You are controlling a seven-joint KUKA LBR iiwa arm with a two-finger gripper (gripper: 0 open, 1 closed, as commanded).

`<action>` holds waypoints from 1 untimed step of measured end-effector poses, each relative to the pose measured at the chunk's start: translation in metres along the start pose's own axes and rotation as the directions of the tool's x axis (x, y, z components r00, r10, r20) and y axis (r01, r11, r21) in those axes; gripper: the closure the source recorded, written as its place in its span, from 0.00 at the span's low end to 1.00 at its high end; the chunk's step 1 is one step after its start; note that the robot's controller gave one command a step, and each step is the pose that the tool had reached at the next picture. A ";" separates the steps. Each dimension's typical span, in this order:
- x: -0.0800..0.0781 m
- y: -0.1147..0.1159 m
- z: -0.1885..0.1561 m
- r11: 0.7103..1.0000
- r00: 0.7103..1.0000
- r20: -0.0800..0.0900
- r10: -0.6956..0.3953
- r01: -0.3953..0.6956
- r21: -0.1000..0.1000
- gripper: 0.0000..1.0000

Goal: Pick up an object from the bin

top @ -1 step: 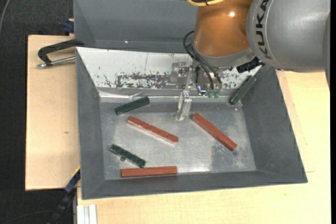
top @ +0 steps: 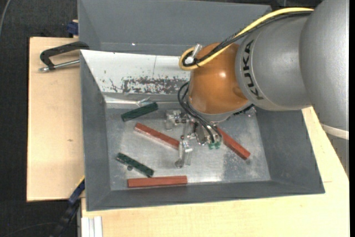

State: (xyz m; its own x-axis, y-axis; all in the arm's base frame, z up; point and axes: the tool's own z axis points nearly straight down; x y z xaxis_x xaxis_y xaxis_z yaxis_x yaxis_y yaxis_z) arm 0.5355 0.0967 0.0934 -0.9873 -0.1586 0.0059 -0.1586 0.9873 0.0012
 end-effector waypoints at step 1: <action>-0.023 -0.023 0.024 1.000 1.000 0.011 0.004 -0.004 0.001 0.00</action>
Offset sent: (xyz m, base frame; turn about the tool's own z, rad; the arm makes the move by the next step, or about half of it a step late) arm 0.0244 -0.0187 -0.0234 0.0011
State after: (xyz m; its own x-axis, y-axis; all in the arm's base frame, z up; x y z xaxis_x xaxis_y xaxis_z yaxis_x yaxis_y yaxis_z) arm 0.5615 0.0775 0.0694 -0.9880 -0.1546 -0.0054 -0.1546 0.9880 -0.0001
